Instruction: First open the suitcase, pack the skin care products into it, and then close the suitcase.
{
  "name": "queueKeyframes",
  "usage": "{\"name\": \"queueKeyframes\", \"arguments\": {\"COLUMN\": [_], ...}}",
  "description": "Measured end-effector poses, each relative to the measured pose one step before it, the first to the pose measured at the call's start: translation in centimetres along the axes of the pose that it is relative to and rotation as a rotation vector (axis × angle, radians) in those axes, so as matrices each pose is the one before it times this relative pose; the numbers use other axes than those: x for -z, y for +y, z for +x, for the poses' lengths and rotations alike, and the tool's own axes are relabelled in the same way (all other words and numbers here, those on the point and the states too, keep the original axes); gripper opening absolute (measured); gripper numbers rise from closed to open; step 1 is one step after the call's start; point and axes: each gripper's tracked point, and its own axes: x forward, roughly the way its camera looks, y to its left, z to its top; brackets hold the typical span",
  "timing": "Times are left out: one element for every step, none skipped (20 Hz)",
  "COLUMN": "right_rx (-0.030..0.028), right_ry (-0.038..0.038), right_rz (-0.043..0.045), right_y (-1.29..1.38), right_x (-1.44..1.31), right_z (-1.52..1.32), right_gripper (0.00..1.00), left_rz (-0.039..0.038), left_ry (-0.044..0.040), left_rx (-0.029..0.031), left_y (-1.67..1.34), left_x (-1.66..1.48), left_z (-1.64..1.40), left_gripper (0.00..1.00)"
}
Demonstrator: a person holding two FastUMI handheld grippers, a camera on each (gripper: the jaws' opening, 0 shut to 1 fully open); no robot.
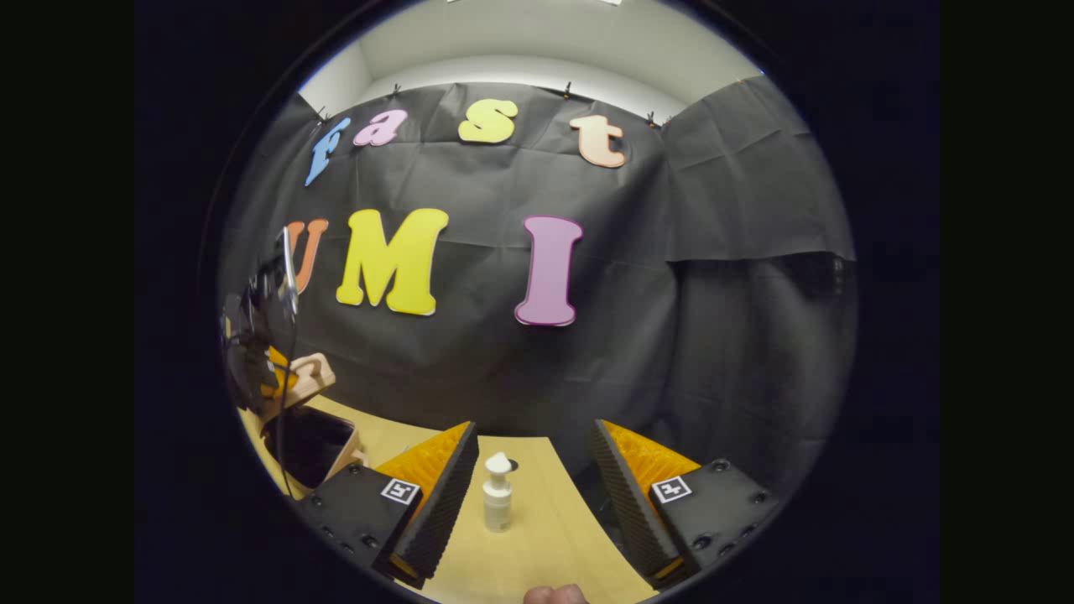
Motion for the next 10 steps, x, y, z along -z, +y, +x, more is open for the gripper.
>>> {"name": "queueKeyframes", "arguments": {"right_rx": [-0.01639, -0.01483, -0.0141, -0.01504, -0.01527, -0.01461, -0.01253, -0.01099, -0.01123, -0.01324], "right_ry": [-0.00942, -0.01141, -0.00783, -0.00436, -0.00142, 0.00063, 0.00015, 0.00021, -0.00291, -0.00446], "right_rz": [-0.00292, -0.00488, -0.00586, -0.0045, -0.0018, -0.00208, -0.0041, -0.0064, -0.00892, -0.0057], "right_y": [0.998, 0.896, 0.976, 1.001, 1.031, 1.0, 1.041, 0.881, 1.015, 1.133], "right_x": [-0.679, -0.693, -0.605, -0.431, -0.46, -0.354, -0.412, -0.301, -0.436, -0.365], "right_z": [-0.085, -0.11, -0.054, 0.039, 0.029, 0.069, -0.046, -0.044, -0.114, -0.023], "right_gripper": [0.81, 0.81, 0.82, 0.82, 0.82, 0.82, 0.81, 0.81, 0.81, 0.81], "left_rz": [-0.05351, -0.05839, -0.05683, -0.04512, -0.03961, -0.02924, -0.02584, -0.01754, -0.01937, -0.01833], "left_ry": [-0.01665, -0.01904, -0.01823, -0.00506, -0.00464, 0.00114, -0.00229, -0.00063, 0.00605, 0.00977], "left_rx": [-0.04136, -0.04, -0.03562, -0.03093, -0.0348, -0.02946, -0.03257, -0.02559, -0.02791, -0.02805], "left_y": [2.654, 2.469, 2.583, 2.36, 2.403, 2.352, 2.946, 2.183, 2.32, 2.1], "left_x": [0.169, -0.013, 0.106, 0.293, 0.419, 0.569, 0.418, 0.818, 1.556, 1.401], "left_z": [-0.778, -0.515, -0.447, -0.243, -0.079, -0.443, 0.088, 0.292, 1.037, 0.808], "left_gripper": [0.05, 0.04, 0.03, 0.03, 0.03, 0.03, 0.03, 0.03, 0.03, 0.03]}}
